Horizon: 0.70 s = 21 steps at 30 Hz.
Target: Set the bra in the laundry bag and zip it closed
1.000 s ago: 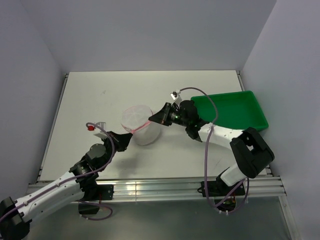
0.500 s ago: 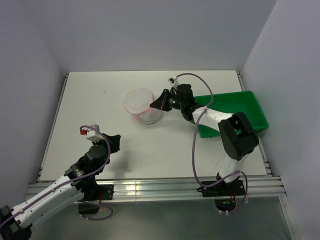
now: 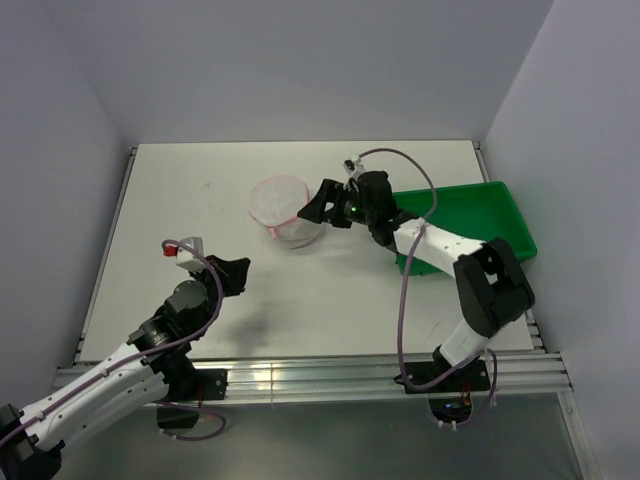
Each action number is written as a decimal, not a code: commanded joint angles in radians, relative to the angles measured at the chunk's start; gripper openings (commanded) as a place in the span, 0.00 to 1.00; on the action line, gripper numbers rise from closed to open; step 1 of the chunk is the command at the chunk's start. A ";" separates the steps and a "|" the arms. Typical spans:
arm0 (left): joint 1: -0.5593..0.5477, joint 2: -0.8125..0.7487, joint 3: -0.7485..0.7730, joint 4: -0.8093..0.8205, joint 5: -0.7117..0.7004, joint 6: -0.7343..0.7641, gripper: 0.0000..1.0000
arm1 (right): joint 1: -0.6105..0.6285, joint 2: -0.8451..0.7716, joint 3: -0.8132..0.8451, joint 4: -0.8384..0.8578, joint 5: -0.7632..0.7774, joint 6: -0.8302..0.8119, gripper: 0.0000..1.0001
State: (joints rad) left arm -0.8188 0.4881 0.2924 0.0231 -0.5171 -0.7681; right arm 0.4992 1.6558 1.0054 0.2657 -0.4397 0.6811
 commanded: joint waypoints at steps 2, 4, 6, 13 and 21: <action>0.003 0.007 0.120 0.035 0.046 0.024 0.17 | 0.009 -0.209 -0.040 -0.042 0.159 -0.063 0.98; 0.003 0.007 0.160 0.009 0.061 0.027 0.30 | 0.009 -0.316 -0.085 -0.049 0.200 -0.080 0.98; 0.003 0.007 0.203 -0.020 0.065 0.032 0.43 | 0.009 -0.428 -0.125 -0.062 0.237 -0.103 1.00; 0.003 -0.025 0.322 -0.127 0.078 0.087 0.69 | 0.009 -0.807 -0.266 -0.109 0.361 -0.181 1.00; 0.003 -0.066 0.424 -0.215 0.055 0.188 0.99 | 0.007 -1.156 -0.387 -0.204 0.593 -0.207 1.00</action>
State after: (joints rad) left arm -0.8185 0.4274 0.6605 -0.1467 -0.4648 -0.6533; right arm 0.5037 0.5556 0.6571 0.1139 0.0235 0.5045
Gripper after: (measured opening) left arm 0.988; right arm 0.994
